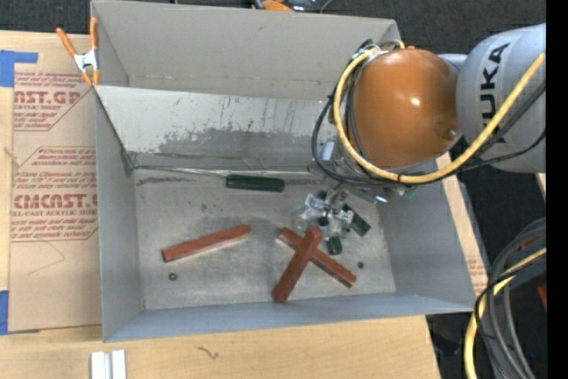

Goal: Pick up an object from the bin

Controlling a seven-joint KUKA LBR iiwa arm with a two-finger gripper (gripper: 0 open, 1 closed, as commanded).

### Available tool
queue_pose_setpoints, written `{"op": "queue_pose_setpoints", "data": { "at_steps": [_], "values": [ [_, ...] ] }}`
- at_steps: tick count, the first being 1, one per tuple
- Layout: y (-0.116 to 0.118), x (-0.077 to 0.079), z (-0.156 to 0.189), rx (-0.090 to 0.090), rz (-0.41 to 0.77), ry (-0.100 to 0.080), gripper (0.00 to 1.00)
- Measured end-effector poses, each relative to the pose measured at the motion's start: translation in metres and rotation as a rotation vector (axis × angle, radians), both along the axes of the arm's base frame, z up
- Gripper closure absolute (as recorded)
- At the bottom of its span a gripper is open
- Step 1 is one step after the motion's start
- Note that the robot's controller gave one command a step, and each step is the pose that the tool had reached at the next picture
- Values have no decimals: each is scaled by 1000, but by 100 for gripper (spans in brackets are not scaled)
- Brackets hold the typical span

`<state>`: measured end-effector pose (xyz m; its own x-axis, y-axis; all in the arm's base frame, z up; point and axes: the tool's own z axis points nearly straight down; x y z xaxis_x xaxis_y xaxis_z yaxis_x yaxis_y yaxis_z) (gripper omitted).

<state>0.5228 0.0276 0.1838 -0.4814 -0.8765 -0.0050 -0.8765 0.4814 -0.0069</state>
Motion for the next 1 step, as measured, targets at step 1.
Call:
{"op": "queue_pose_setpoints", "data": {
  "at_steps": [1],
  "values": [
    [1,-2,-4,2,2,7,100]
  ]
}}
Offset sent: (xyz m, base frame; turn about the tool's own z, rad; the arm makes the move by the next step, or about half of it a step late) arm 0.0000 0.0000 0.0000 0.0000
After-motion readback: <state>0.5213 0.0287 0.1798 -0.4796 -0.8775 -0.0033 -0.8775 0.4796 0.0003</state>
